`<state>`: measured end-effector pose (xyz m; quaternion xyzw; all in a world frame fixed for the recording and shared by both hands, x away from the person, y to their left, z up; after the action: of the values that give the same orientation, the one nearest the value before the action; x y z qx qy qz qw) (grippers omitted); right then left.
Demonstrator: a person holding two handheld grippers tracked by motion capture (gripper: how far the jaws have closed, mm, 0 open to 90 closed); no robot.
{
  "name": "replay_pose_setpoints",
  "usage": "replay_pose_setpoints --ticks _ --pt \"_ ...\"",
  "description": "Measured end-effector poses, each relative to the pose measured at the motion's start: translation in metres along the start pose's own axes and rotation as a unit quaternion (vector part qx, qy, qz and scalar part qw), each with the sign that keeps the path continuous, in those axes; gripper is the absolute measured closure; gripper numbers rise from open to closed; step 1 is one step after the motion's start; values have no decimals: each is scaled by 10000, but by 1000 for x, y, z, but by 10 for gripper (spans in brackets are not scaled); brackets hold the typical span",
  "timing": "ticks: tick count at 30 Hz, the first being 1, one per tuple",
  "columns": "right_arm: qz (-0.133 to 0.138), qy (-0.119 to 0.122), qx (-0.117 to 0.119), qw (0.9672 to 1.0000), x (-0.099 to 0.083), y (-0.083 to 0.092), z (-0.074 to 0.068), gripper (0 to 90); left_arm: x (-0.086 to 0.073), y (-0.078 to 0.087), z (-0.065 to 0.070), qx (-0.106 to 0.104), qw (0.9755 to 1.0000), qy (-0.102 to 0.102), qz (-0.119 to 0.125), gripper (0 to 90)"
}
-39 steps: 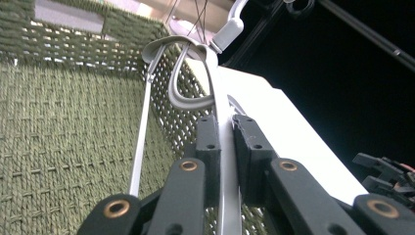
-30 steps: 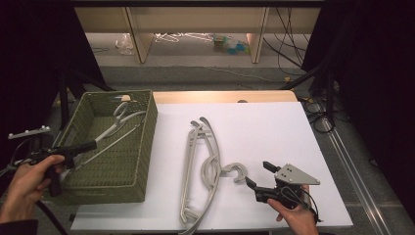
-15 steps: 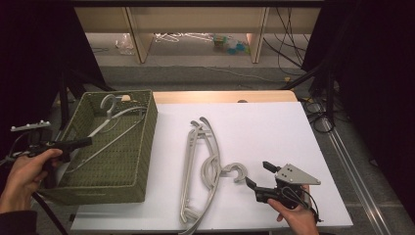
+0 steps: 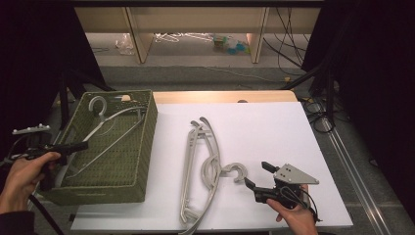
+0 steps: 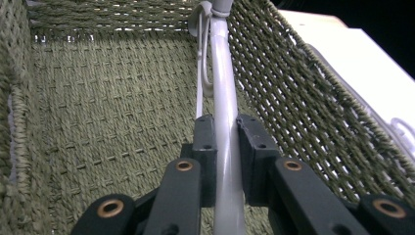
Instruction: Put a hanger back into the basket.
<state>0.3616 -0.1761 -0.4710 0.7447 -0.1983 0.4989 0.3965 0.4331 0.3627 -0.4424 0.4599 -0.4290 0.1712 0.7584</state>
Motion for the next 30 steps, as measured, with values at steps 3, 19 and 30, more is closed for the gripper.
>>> replay_pose_setpoints --ticks 3,19,30 --pt "-61 -72 19 10000 -1 0 -2 217 -1 1 -5 175 9998 -28 -28 783" --pt "37 -40 30 10000 0 -1 -1 216 -7 0 -17 259 9992 294 -108 765" --pt "34 -47 39 10000 0 -1 -1 215 -6 1 -18 351 9986 367 -136 758"
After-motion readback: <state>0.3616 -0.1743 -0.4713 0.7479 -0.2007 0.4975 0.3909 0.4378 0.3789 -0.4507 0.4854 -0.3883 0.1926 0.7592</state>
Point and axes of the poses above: each handheld gripper's, and its own axes: y roughly backward along the jaws, x roughly out of its top, z roughly to its right, the point moved 9 cm from there along -y, roughly forward along the jaws, and after that the axes turned 11 degrees about -y, right-handed, at the moved point
